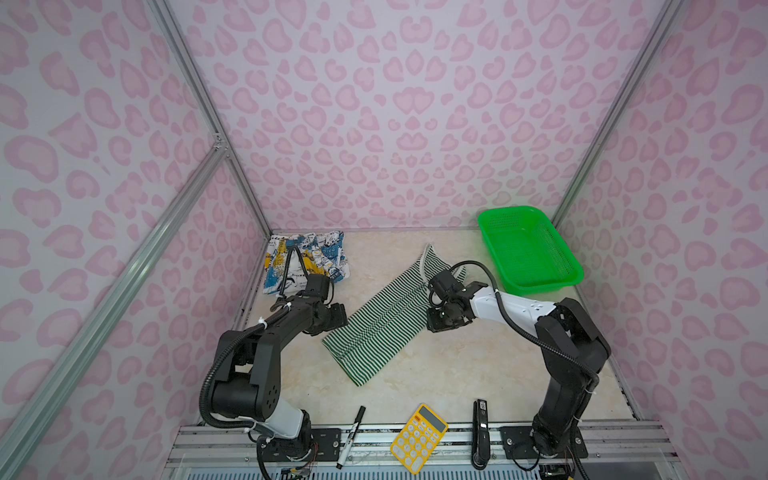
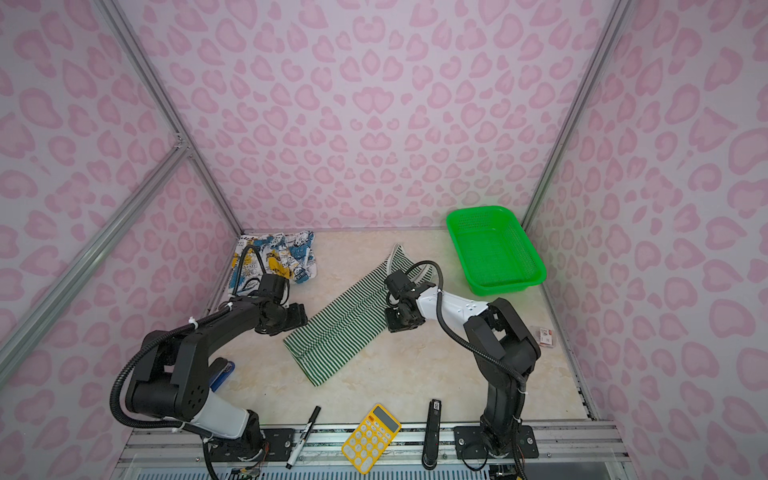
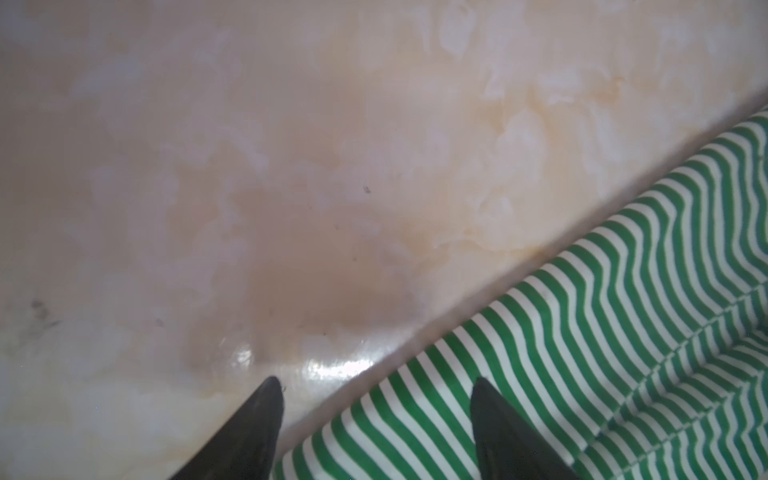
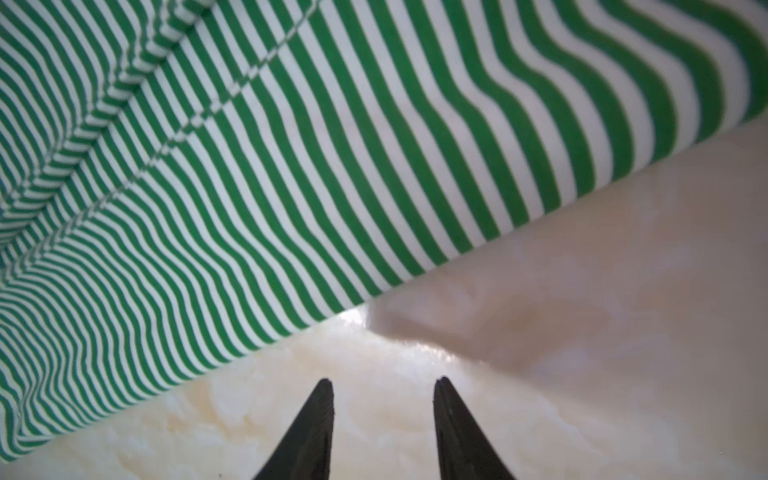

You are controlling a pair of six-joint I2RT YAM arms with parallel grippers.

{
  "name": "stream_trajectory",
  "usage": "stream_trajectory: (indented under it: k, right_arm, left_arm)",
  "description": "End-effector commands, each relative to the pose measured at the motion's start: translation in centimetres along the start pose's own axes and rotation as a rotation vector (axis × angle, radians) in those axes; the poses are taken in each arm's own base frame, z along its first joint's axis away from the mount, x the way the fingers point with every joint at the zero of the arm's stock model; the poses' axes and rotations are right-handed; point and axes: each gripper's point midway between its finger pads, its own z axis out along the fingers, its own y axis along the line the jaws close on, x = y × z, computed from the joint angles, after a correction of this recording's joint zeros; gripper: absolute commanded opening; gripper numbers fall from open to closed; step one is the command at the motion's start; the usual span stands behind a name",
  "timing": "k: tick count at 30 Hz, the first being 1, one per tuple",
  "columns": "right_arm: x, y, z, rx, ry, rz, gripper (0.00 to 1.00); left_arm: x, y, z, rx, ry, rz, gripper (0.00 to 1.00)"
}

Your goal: Fold and stack the mixed laundry pile

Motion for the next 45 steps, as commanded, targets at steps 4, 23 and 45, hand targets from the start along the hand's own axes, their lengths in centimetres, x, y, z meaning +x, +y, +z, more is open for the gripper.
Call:
stream_trajectory:
  k: [4, 23, 45]
  right_arm:
    - [-4.2, -1.7, 2.5, -0.071, -0.055, 0.122, 0.34]
    - [-14.4, -8.8, -1.6, 0.151, -0.100, 0.052, 0.41]
    - [11.5, -4.9, -4.8, 0.008, 0.080, 0.176, 0.60]
  left_arm:
    - [1.4, -0.5, 1.3, 0.054, 0.030, -0.026, 0.71]
    - [10.8, -9.5, -0.3, 0.289, 0.206, 0.154, 0.52]
    - [15.6, -15.6, -2.0, 0.331, 0.189, 0.207, 0.49]
